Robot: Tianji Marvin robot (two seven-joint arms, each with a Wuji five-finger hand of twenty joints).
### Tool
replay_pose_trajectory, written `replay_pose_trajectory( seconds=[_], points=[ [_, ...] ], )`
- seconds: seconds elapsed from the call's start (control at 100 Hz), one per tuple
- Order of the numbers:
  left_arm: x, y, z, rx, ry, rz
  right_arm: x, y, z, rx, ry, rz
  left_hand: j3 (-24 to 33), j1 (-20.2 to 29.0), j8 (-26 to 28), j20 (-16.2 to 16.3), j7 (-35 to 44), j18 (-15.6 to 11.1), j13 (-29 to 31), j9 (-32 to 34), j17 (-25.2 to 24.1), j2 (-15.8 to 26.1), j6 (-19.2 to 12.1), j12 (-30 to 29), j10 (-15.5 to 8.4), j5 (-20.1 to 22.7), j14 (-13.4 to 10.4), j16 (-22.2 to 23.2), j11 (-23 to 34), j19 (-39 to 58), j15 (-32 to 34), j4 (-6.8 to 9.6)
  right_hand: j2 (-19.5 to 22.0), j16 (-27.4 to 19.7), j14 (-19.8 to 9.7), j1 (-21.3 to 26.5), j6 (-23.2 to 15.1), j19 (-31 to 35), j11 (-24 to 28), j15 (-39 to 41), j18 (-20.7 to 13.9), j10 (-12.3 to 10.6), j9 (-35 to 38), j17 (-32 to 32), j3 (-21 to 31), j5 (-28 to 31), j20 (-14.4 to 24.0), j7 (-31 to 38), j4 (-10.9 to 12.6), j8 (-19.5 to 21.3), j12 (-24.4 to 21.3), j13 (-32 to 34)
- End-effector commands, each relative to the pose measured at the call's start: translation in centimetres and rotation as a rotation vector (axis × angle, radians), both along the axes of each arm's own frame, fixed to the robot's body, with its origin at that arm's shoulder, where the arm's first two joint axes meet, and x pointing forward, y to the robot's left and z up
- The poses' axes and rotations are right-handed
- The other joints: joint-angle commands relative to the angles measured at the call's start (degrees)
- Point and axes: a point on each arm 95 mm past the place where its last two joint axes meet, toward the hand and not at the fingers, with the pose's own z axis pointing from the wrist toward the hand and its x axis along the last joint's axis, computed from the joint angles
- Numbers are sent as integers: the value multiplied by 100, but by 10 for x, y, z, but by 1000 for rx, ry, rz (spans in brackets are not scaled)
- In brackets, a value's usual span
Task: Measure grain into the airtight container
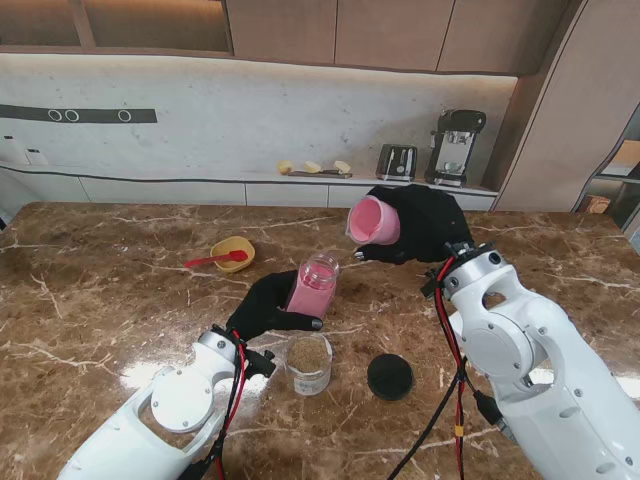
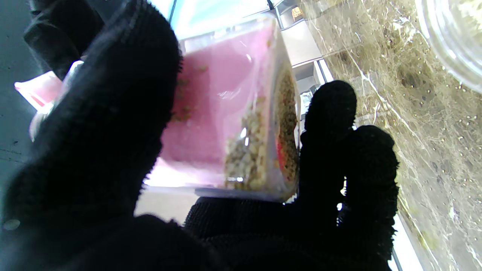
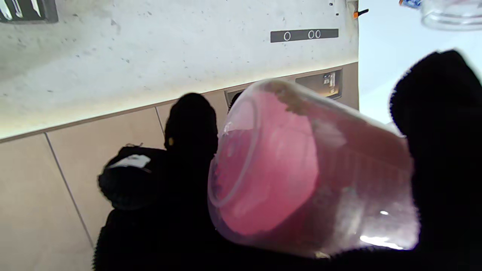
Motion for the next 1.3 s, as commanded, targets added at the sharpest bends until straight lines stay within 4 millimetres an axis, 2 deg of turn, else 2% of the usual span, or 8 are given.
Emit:
replay_pose_trajectory(
  seconds=[0.0, 0.34, 0.58, 0.8, 1.29],
  points=[
    [-2, -1, -2, -4, 1, 0, 1, -9, -15, 19, 52, -42, 1090, 1101, 175, 159, 1438, -222, 129, 533, -56, 1751, -1251, 217, -314, 1090, -267, 51, 551, 233, 224, 203, 762, 108, -1261, 1023, -446, 5, 43, 243, -390, -5, -26, -105, 1299, 616, 156, 217, 49, -42, -62, 121],
    [-4, 3, 2, -7, -17, 8, 4, -36, -40, 267, 184, -136, 1079, 1103, 173, 158, 1445, -230, 121, 530, -68, 1755, -1240, 219, -321, 1088, -266, 58, 555, 221, 221, 202, 723, 122, -1179, 1063, -374, 45, 59, 281, -319, 56, -42, -182, 1331, 653, 164, 264, 50, -78, -71, 98],
    [-5, 7, 1, -7, -17, 21, 8, -48, -59, 396, 264, -175, 1083, 1100, 175, 162, 1454, -228, 125, 541, -64, 1745, -1240, 223, -313, 1089, -275, 60, 564, 221, 221, 203, 712, 118, -1102, 1062, -327, -1, 52, 268, -253, 97, -82, -318, 1358, 659, 155, 287, 49, -103, -134, 10],
    [-5, 11, 2, -7, -18, 28, 11, -54, -79, 505, 336, -200, 1095, 1091, 176, 165, 1463, -229, 136, 558, -54, 1732, -1273, 221, -330, 1105, -272, 61, 568, 227, 226, 204, 684, 98, -1031, 1085, -279, -142, 77, 221, -184, 136, -112, -425, 1381, 669, 97, 313, 46, -123, -189, -47],
    [-7, 16, 4, -6, -30, 38, 18, -61, -110, 703, 445, -254, 1100, 1077, 175, 165, 1460, -247, 135, 551, -64, 1739, -1292, 219, -352, 1094, -282, 60, 559, 220, 218, 197, 647, 89, -927, 1136, -223, -325, 109, 168, -43, 187, -192, -687, 1389, 691, 31, 354, 54, -152, -239, -205]
  ],
)
